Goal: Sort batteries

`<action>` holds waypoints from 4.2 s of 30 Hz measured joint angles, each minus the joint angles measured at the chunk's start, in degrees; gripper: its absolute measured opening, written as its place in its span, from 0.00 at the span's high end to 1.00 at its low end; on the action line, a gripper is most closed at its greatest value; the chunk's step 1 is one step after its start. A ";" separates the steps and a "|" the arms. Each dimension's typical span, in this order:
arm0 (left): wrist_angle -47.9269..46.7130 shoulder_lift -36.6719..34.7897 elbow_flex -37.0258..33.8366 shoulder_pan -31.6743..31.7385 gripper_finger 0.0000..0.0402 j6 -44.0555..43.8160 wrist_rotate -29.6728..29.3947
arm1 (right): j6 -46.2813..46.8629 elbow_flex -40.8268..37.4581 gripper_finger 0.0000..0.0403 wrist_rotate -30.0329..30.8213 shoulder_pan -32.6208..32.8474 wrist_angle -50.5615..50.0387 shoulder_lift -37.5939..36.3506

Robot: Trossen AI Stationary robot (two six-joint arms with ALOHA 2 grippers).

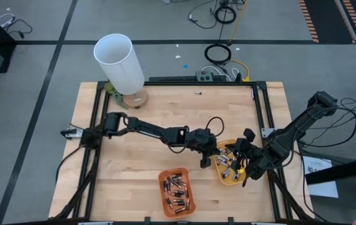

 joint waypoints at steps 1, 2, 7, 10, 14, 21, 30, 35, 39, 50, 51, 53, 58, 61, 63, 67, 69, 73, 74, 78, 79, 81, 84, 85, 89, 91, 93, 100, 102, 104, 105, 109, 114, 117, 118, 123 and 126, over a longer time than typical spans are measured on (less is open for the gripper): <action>-0.03 0.00 0.00 0.00 0.88 0.02 -0.01 | 0.00 -0.01 1.00 0.00 0.00 0.00 0.00; -0.03 0.00 0.00 0.00 0.87 0.04 -0.01 | 0.00 -0.01 1.00 0.00 0.00 0.02 0.00; -0.01 0.00 0.00 0.02 0.80 0.80 -0.03 | 0.00 0.00 1.00 0.00 0.00 0.02 0.00; 0.02 0.00 0.00 0.00 0.77 2.67 -0.03 | 0.00 0.00 1.00 0.00 0.00 0.02 0.00; -0.20 -0.08 0.00 0.00 0.75 2.89 -0.03 | 0.00 0.00 1.00 0.02 0.00 0.02 0.00; -8.57 -7.61 0.03 1.09 0.75 10.15 -0.88 | 0.02 -0.02 1.00 0.00 0.00 0.04 0.00; -43.48 -18.07 0.02 4.61 0.75 14.10 0.54 | 0.02 0.00 1.00 -0.03 0.00 -0.25 0.00; -58.37 -17.82 -0.23 3.19 0.75 11.16 11.29 | 0.02 -0.02 1.00 0.02 0.00 -0.26 0.00; -61.35 -17.55 -2.03 -0.34 0.75 7.94 11.69 | 0.02 -0.02 1.00 0.00 0.00 -0.23 0.00; -59.34 -17.41 -2.01 -8.67 0.75 3.44 5.02 | 0.02 -0.02 1.00 0.04 -0.02 0.09 0.00; -59.11 -17.30 -2.01 -9.11 0.75 2.38 3.56 | 0.02 0.00 1.00 0.04 -0.02 0.23 0.00; -58.45 -17.18 -2.01 -9.77 0.75 0.15 0.56 | 0.04 0.00 1.00 0.04 -0.02 0.28 0.00; -58.04 -17.18 -2.01 -10.62 0.75 -2.10 -0.88 | 0.02 -0.02 1.00 0.04 -0.02 0.35 0.00; -57.95 -17.18 -2.01 -11.06 0.75 -2.46 -0.86 | 0.02 -0.01 1.00 0.02 -0.02 0.34 0.00; -57.76 -17.18 -2.01 -11.08 0.75 -3.52 -0.85 | 0.00 0.00 1.00 0.02 -0.02 0.35 0.00; -56.08 -16.74 -2.01 -10.87 0.75 -5.25 -1.08 | 0.00 0.00 1.00 0.00 -0.02 0.35 0.00; -55.58 -16.03 -2.01 -11.00 0.75 -6.42 -1.12 | 0.01 0.00 1.00 -0.02 -0.02 0.34 0.00; -55.58 -14.49 -2.01 -11.11 0.75 -6.67 -1.06 | 0.02 0.00 1.00 -0.04 -0.02 0.35 0.00; -55.34 -14.17 -2.01 -11.09 0.75 -6.67 -1.00 | 0.00 0.00 1.00 -0.03 -0.02 0.36 0.00; -54.64 -13.78 -1.96 -11.09 0.75 -6.64 -0.95 | 0.00 -0.02 1.00 -0.07 -0.02 0.35 0.00; -54.36 -13.66 -1.90 -11.04 0.75 -6.64 -0.97 | 0.00 0.00 1.00 -0.07 -0.02 0.37 0.02; -54.70 -13.14 -2.01 -11.04 0.75 -6.64 -0.99 | 0.00 -0.01 1.00 -0.07 -0.02 0.35 0.00; -53.48 -11.49 -1.97 -11.04 0.75 -6.62 -0.47 | -0.02 -0.01 1.00 -0.07 -0.02 0.36 0.02; -53.75 -11.02 -2.02 -11.04 0.75 -6.64 -0.15 | -0.02 0.00 1.00 -0.06 -0.02 0.33 0.00; -52.56 -9.81 -2.01 -10.71 0.75 -6.62 0.32 | -0.01 0.00 1.00 -0.07 -0.02 0.37 0.01; -52.41 -9.13 -2.01 -10.51 0.75 -6.26 0.32 | -0.01 -0.01 1.00 -0.09 -0.02 0.35 0.02; -52.57 -8.69 -2.01 -10.37 0.75 -6.14 0.43 | -0.02 0.00 1.00 -0.07 -0.02 0.37 0.02; -54.43 -8.68 -2.01 -10.40 0.83 -4.59 -2.03 | -0.02 -0.01 1.00 -0.07 -0.01 0.28 0.02; -54.98 -8.68 -1.99 -10.30 0.90 -3.65 -2.20 | -0.02 0.00 1.00 -0.07 -0.02 0.24 0.02; -55.59 -8.70 -1.96 -10.18 0.96 -2.38 -3.16 | -0.02 -0.01 1.00 -0.07 -0.02 0.24 0.02; -55.70 -8.71 -2.01 -10.02 0.97 -1.74 -3.49 | -0.02 0.00 1.00 -0.09 -0.02 0.24 0.02; -59.07 -8.86 -2.14 -8.65 0.97 3.15 -3.66 | 0.00 -0.01 1.00 -0.30 -0.02 0.26 0.02; -62.54 -8.90 -2.14 -5.45 0.98 8.89 -3.75 | 0.02 0.00 1.00 -0.68 -0.02 0.31 0.02; -63.98 -8.90 -2.21 -2.59 0.99 11.45 -3.75 | 0.02 -0.02 1.00 -1.81 0.00 0.31 0.02; -64.25 -8.90 -2.21 -1.55 0.99 12.29 -3.79 | 0.02 0.00 1.00 -1.81 0.04 0.31 0.02; -64.71 -8.90 -2.27 4.60 0.99 15.76 -3.76 | 0.00 -0.02 1.00 -1.79 0.04 0.24 0.02; -64.64 -8.90 -2.29 8.49 0.99 16.09 -2.51 | 0.01 -0.01 1.00 -1.79 0.04 0.21 0.02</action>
